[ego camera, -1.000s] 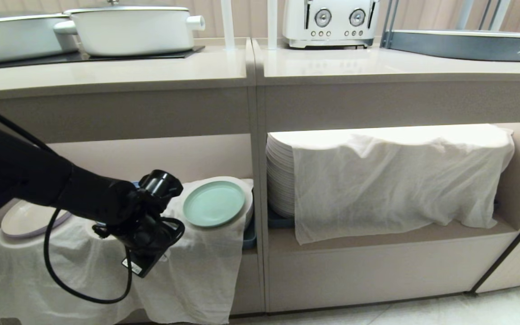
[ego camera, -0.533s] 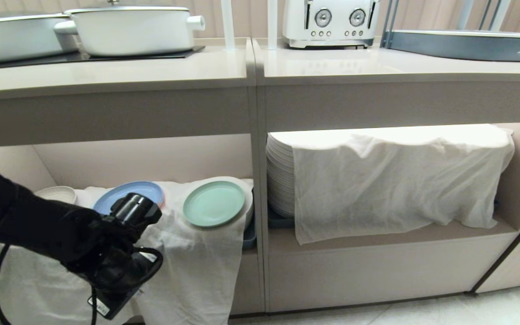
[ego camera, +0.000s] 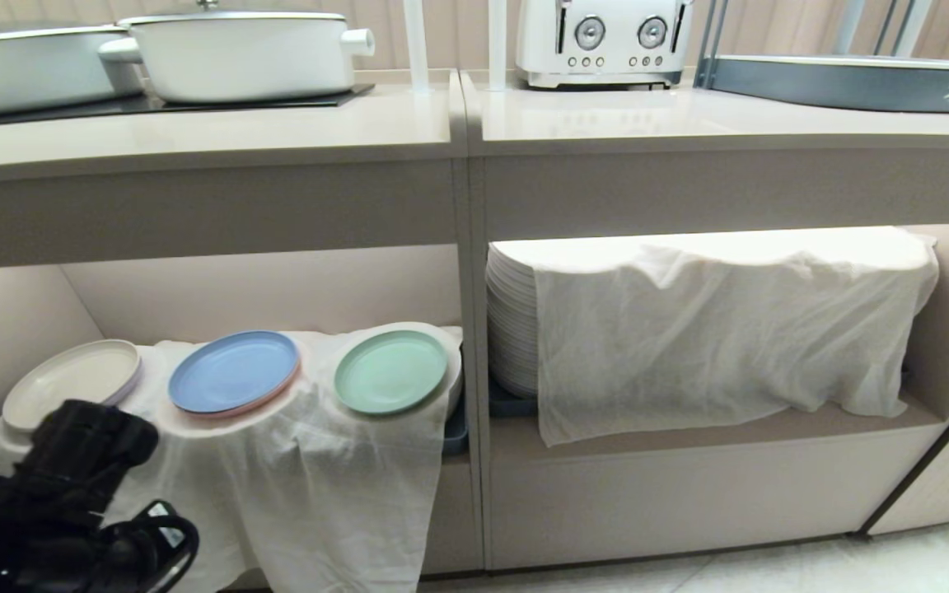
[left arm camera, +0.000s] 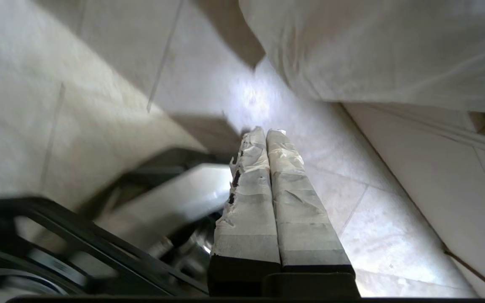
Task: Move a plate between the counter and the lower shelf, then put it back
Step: Pick up the plate in the cupboard
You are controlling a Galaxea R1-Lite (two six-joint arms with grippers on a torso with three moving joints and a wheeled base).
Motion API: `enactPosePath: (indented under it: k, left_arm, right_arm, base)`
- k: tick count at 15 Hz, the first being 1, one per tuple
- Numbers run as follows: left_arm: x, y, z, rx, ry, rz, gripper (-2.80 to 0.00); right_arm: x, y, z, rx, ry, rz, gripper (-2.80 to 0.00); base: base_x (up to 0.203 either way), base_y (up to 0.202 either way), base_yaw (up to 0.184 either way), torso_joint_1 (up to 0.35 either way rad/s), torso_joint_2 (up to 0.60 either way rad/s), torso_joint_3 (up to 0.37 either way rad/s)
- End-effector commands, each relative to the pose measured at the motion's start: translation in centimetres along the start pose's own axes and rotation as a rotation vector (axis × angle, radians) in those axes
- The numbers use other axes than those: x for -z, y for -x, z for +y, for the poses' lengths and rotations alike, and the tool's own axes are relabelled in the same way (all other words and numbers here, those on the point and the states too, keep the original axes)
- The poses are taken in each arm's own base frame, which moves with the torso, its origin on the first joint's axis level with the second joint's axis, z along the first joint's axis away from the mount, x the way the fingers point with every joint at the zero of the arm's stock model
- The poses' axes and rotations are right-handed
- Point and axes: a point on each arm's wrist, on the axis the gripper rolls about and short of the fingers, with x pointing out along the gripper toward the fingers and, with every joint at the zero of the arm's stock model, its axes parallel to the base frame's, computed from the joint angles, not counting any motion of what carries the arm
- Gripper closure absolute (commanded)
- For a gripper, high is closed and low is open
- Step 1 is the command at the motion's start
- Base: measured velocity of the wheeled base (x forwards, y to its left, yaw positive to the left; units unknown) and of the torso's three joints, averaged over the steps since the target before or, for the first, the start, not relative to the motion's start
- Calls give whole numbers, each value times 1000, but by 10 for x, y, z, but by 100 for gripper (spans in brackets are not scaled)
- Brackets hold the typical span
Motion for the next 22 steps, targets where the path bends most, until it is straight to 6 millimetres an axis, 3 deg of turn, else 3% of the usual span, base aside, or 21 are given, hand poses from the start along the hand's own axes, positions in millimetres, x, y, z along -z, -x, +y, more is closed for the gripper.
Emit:
enactPosePath:
  k: [1,4,6,9,13,18,22]
  left_arm:
    - [-15,24,23,58,-67,-124,0]
    - [-34,41,44,92,-206,-281,0]
    - [-33,58,53,159,-310,-382,0]
    - [-17,80,63,255,-422,-502,0]
    - [28,94,83,415,-586,-635,0]
    - [64,88,118,517,-702,-796,0]
    - [84,71,140,584,-736,-892,0]
  right_arm:
    - [0,0,0,-1,0,0,0]
    - [0,0,0,0,0,0,0]
    - [0,0,0,0,0,0,0]
    - [0,0,0,0,0,0,0]
    - [0,0,0,0,0,0,0]
    - [0,0,0,-1,0,0,0]
    - [0,0,0,1,0,0,0]
  base:
    - [0,0,0,0,0,0]
    - [0,0,0,0,0,0]
    - [0,0,0,0,0,0]
    - [0,0,0,0,0,0]
    - [0,0,0,0,0,0]
    - [0,0,0,0,0,0]
    - [0,0,0,0,0,0]
